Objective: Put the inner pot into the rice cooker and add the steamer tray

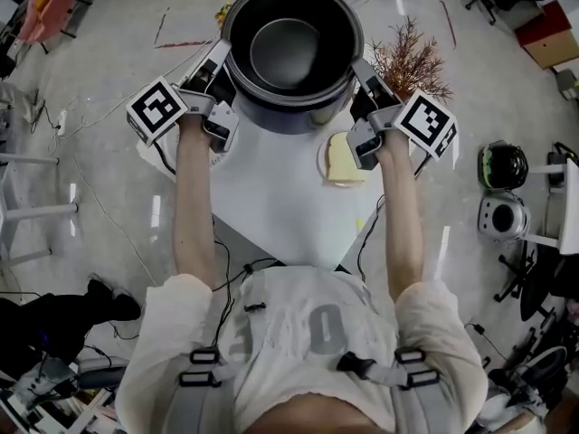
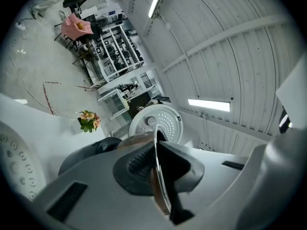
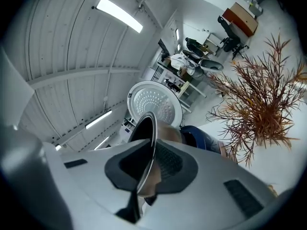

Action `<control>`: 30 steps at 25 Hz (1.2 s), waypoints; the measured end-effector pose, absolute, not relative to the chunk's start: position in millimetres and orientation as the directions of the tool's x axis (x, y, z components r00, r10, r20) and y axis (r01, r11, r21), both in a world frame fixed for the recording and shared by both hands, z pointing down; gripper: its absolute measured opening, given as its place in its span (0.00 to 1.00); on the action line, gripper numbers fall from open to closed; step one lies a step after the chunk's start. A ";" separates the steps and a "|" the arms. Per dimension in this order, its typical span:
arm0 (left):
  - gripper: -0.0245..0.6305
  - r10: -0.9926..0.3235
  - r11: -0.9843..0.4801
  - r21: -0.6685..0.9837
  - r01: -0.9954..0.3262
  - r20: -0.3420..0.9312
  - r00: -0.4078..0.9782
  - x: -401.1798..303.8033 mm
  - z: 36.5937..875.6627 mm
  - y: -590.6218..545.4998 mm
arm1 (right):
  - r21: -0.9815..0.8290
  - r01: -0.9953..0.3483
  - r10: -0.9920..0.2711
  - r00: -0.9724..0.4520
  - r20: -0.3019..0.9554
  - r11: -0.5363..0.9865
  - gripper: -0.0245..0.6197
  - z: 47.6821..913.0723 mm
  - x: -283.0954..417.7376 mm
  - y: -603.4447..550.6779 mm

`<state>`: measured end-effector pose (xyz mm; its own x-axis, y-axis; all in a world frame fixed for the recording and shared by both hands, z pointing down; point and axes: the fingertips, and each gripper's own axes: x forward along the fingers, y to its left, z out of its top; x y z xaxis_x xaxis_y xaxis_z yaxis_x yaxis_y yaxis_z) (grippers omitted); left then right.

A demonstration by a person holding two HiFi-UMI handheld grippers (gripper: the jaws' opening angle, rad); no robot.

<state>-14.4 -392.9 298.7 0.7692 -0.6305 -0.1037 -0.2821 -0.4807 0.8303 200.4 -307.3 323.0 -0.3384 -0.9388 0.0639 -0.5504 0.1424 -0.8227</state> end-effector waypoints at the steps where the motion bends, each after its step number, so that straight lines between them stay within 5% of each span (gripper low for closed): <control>1: 0.09 -0.631 -0.469 0.837 -0.280 -0.096 0.770 -12.4 303.8 -395.5 | -0.824 -0.550 -0.938 -0.340 0.072 0.136 0.08 327.6 201.2 -309.8; 11: 0.09 -0.636 -0.439 0.790 -0.429 0.063 0.769 -1.5 353.4 -414.4 | -0.816 -0.576 -0.925 -0.335 0.179 0.051 0.09 374.5 207.2 -323.2; 21: 0.10 -0.628 -0.512 0.556 -0.655 0.278 0.727 3.6 386.0 -417.9 | -0.650 -0.760 -0.891 -0.295 0.344 0.000 0.12 402.8 205.8 -324.5; 30: 0.12 -0.640 -0.537 0.424 -0.729 0.358 0.680 5.0 391.1 -421.1 | -0.566 -0.824 -0.873 -0.265 0.409 -0.015 0.15 406.4 205.8 -327.0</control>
